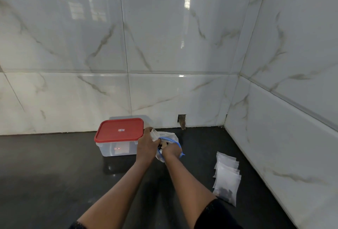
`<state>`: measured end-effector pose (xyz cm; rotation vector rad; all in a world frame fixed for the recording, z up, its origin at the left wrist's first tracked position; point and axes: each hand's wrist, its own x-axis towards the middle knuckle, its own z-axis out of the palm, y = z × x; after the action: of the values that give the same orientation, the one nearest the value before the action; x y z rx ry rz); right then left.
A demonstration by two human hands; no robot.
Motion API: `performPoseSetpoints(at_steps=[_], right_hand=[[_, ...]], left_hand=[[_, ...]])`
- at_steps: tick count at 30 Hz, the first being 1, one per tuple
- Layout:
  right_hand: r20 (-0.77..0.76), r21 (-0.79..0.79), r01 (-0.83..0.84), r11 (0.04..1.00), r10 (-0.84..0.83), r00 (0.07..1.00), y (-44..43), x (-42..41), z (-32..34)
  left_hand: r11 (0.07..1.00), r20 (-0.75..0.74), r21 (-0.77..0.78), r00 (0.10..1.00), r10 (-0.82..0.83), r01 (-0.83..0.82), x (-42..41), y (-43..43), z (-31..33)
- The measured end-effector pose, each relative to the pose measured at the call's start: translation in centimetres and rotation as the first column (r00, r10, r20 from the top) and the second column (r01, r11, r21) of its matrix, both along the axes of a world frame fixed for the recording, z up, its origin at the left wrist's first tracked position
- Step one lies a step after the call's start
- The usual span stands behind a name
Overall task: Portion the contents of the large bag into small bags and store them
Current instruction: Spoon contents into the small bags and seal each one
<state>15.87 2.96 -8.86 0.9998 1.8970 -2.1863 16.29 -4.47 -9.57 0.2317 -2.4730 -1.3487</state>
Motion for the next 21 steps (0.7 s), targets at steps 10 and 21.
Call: performPoseSetpoints(at_steps=[10, 21], right_hand=[[-0.010, -0.157, 0.026, 0.987, -0.028, 1.000, -0.9, -0.3, -0.2], [0.017, -0.256, 0.131, 0.958, -0.131, 0.991, -1.4, -0.6, -0.3]], left_hand=[[1.000, -0.010, -0.012, 1.000, 0.004, -0.005, -0.2, -0.6, -0.2], [1.000, -0.005, 0.016, 1.000, 0.025, -0.025, -0.2, -1.2, -0.4]])
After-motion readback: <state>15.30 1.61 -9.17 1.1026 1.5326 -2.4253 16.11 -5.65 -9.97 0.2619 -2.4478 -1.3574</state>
